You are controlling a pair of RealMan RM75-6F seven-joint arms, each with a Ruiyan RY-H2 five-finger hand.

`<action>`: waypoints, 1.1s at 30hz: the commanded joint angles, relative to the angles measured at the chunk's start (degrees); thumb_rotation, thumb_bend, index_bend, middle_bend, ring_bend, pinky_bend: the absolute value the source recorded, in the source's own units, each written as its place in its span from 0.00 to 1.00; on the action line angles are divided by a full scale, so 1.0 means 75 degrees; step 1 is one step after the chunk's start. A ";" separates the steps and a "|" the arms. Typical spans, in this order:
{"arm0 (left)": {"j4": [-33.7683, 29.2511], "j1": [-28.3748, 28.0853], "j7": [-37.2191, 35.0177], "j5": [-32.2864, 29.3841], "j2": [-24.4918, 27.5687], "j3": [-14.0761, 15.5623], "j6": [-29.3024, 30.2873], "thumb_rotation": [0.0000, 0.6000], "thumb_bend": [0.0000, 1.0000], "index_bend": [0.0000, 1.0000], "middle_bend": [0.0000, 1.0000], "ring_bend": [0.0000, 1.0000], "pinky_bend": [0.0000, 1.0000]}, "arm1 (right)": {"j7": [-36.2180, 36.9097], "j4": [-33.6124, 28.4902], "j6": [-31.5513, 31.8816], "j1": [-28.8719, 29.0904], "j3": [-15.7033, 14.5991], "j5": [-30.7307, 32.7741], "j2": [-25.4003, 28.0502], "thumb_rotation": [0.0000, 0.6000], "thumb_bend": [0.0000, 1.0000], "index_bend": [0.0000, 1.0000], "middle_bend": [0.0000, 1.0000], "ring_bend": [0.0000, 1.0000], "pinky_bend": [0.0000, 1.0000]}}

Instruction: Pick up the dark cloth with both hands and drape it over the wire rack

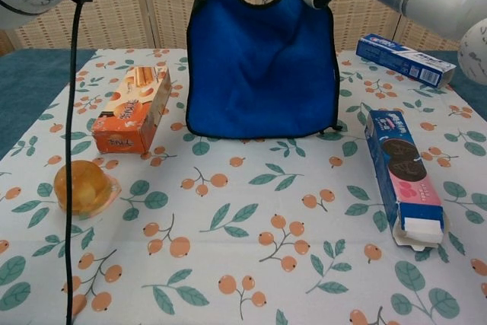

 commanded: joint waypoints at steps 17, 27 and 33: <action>0.0313 -0.0321 0.0403 -0.0229 -0.0259 -0.0017 -0.0084 1.00 0.40 0.62 1.00 0.99 1.00 | 0.0250 0.1029 -0.0294 0.0217 -0.0109 0.0117 -0.0327 1.00 0.49 0.68 0.88 0.88 1.00; 0.0464 -0.0415 0.0699 -0.0496 -0.0302 -0.0054 -0.0090 1.00 0.40 0.62 1.00 0.98 1.00 | 0.0433 0.1675 -0.0516 0.0467 -0.0136 0.0115 -0.0610 1.00 0.49 0.68 0.88 0.88 1.00; 0.0589 -0.0477 0.1009 -0.0762 -0.0365 -0.0021 -0.0160 1.00 0.40 0.61 1.00 0.98 1.00 | 0.0474 0.2052 -0.0679 0.0574 -0.0160 0.0144 -0.0790 1.00 0.49 0.68 0.88 0.88 1.00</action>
